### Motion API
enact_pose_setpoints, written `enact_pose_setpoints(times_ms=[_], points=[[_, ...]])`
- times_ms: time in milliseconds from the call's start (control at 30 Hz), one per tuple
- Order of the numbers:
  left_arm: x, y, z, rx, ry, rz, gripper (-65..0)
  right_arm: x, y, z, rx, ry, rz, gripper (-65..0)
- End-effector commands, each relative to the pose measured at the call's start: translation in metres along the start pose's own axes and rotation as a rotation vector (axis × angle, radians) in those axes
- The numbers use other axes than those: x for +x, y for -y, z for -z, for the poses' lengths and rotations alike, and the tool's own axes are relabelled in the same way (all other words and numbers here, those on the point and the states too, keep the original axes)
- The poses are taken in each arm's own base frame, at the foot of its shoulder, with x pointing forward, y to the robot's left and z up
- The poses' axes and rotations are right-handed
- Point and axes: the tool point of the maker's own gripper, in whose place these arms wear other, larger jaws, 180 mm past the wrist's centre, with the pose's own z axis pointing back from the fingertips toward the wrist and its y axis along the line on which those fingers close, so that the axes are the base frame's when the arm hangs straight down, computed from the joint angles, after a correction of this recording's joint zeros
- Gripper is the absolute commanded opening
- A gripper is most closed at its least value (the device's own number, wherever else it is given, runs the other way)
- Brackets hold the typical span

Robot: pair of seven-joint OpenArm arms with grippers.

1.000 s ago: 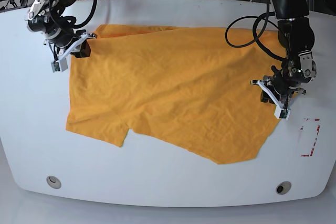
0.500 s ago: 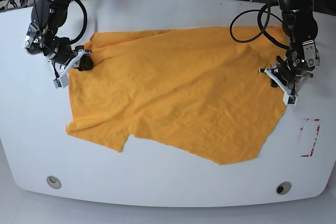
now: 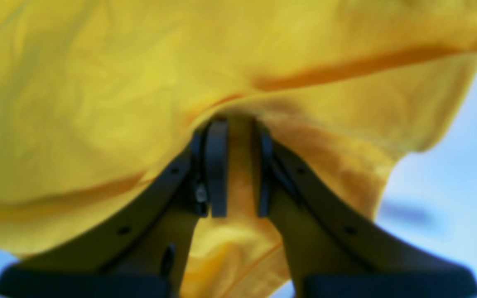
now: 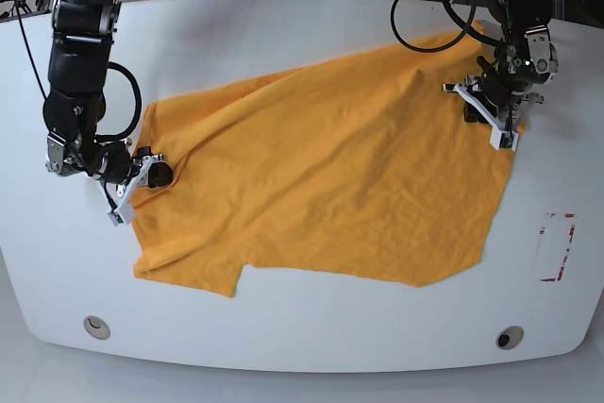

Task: Fold the T-shirt properly
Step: 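Grasp the shirt with both grippers and pull it to smooth it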

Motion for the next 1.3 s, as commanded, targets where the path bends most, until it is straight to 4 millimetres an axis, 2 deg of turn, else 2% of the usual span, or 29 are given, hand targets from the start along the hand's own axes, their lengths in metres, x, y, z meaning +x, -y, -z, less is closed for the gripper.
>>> enact_pose_setpoints(times_ms=[0, 100, 133, 233, 267, 400, 533, 667, 767, 900, 1033, 1267], points=[[-0.021, -0.001, -0.005, 0.015, -0.087, -0.024, -53.1, 0.015, 0.008, 0.000, -0.031, -0.009, -0.028, -54.7], [-0.039, -0.008, -0.016, 0.038, -0.124, -0.052, -53.1, 0.029, 0.006, -0.002, -0.026, 0.013, -0.039, -54.5], [-0.039, -0.007, -0.019, 0.040, -0.119, -0.055, -53.1, 0.031, 0.005, -0.003, -0.024, 0.020, -0.042, -53.4], [-0.035, -0.005, -0.027, 0.047, -0.097, -0.041, -53.1, 0.045, 0.007, -0.015, -0.034, 0.070, -0.048, -45.3], [-0.033, -0.005, -0.030, 0.049, -0.089, -0.034, -53.1, 0.038, 0.010, -0.020, -0.044, 0.063, -0.037, -40.1], [-0.026, -0.005, -0.034, 0.055, -0.069, -0.021, -53.1, 0.027, 0.026, -0.052, -0.101, 0.106, 0.008, -28.4], [-0.023, -0.006, -0.033, 0.056, -0.063, -0.018, -53.1, 0.008, 0.030, -0.078, -0.158, 0.118, 0.035, -26.5], [-0.018, -0.006, -0.033, 0.056, -0.053, -0.015, -53.1, -0.022, 0.033, -0.099, -0.207, 0.103, 0.084, -26.5], [-0.011, -0.006, -0.031, 0.056, -0.037, -0.015, -53.1, -0.038, 0.027, -0.098, -0.184, 0.111, 0.131, -26.5], [-0.003, -0.006, -0.030, 0.055, -0.021, -0.012, -53.1, -0.061, 0.015, -0.086, -0.109, 0.105, 0.193, -26.5], [0.001, -0.006, -0.030, 0.056, -0.012, -0.011, -53.1, -0.069, -0.008, -0.071, -0.022, 0.134, 0.241, -26.8], [0.004, -0.015, -0.032, 0.073, -0.013, 0.010, -53.1, -0.070, -0.041, -0.046, 0.063, 0.142, 0.272, -27.1]])
